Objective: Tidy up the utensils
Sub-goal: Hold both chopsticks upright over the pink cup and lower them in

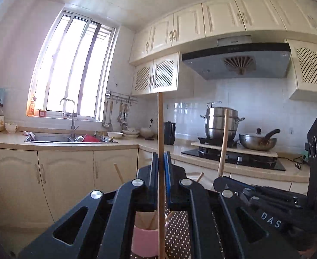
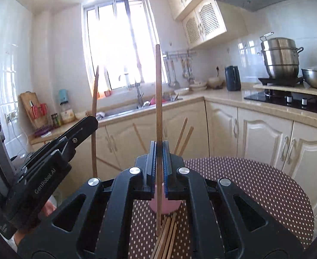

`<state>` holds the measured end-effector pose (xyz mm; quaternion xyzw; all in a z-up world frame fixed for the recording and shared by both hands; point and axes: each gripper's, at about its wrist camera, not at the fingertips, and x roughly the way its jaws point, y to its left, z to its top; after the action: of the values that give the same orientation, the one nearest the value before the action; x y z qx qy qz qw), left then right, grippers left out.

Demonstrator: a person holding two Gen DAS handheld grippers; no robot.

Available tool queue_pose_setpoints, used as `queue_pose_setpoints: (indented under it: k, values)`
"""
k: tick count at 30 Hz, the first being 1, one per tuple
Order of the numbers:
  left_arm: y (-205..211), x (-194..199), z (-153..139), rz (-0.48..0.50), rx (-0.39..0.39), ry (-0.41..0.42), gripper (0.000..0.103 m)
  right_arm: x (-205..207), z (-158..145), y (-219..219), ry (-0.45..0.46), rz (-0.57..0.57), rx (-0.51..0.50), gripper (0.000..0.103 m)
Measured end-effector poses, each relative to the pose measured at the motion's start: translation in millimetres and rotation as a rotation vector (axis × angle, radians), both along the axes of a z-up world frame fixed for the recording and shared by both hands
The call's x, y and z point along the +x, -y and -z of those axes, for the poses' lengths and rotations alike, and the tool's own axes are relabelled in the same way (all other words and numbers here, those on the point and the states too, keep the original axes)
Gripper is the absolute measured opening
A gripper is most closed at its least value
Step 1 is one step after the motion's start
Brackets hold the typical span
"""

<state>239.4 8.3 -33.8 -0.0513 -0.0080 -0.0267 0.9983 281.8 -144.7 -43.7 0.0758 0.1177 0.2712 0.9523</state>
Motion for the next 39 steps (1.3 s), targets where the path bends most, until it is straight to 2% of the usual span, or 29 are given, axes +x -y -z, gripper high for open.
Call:
queue_pose_setpoints:
  k: [2, 12, 23, 35, 39]
  values:
    - [-4.7, 7.1, -1.6, -0.023, -0.039, 0.048, 0.006, 10.1, -3.6, -0.5, 0.015, -0.001, 0.028, 0.006]
    - [-25.8, 46.0, -1.2, -0.097, -0.16, 0.138, 0.006, 41.4, -15.5, -12.7, 0.113, -0.008, 0.114, 0.006]
    - [-13.9, 68.4, 14.8, -0.127, -0.124, 0.165, 0.006, 59.9, 1.0, -20.5, 0.098, -0.019, 0.092, 0.006]
    - [-8.1, 80.7, 32.8, -0.117, -0.073, 0.066, 0.006, 61.6, 15.0, -20.3, 0.052, -0.022, 0.067, 0.006]
    - [-13.1, 71.2, 22.3, -0.134, -0.112, 0.128, 0.006, 58.7, 12.2, -21.4, 0.054, -0.024, 0.075, 0.006]
